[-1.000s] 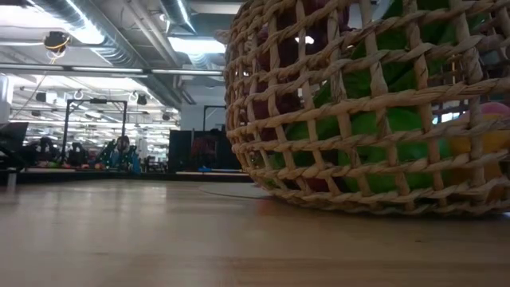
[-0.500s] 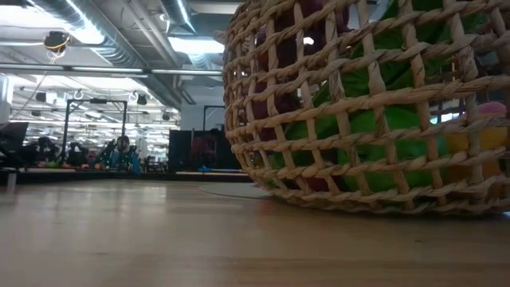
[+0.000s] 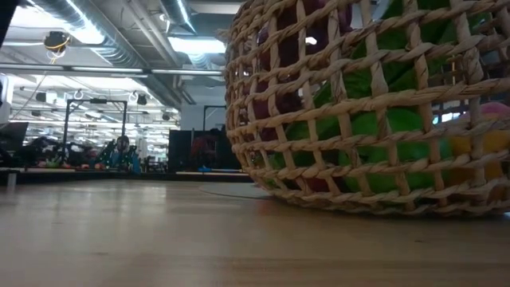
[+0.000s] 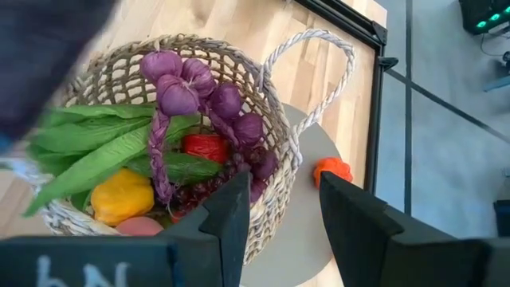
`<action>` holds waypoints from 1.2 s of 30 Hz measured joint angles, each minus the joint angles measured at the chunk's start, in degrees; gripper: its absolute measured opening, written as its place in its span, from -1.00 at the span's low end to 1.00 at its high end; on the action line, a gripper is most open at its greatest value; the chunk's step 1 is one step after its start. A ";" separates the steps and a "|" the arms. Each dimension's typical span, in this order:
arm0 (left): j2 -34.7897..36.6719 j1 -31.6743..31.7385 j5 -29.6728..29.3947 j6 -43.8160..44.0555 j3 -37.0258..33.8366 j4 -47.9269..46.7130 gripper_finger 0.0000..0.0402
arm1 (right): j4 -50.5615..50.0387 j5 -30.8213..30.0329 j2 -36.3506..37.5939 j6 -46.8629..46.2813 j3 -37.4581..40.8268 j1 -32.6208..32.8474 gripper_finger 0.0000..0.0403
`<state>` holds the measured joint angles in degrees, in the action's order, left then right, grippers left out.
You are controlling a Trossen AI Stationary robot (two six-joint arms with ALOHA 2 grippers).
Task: Build produce basket
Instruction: Put the purple eggplant into brown basket
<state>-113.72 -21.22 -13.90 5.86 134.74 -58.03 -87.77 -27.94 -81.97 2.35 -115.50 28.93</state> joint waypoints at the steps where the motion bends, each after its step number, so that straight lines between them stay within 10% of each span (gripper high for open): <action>1: 0.39 0.52 -0.97 0.38 0.00 -0.31 -1.00 | -0.02 0.00 0.02 -0.62 0.00 0.00 -0.27; 14: -0.28 7.60 -3.10 1.08 -5.25 -7.00 -1.00 | -0.32 0.11 0.00 -6.74 0.00 0.00 -0.27; 21: -0.25 10.15 5.01 -0.27 -11.15 -8.37 -1.00 | -0.63 0.11 0.00 -6.71 0.00 0.00 -0.27; 36: -0.32 13.18 -1.09 -4.56 -16.61 -3.42 -0.76 | -0.61 0.09 0.00 -9.44 0.02 0.00 -0.27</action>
<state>-114.04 -8.04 -14.99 1.30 118.13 -61.45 -88.38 -27.86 -81.97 -7.09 -115.48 28.93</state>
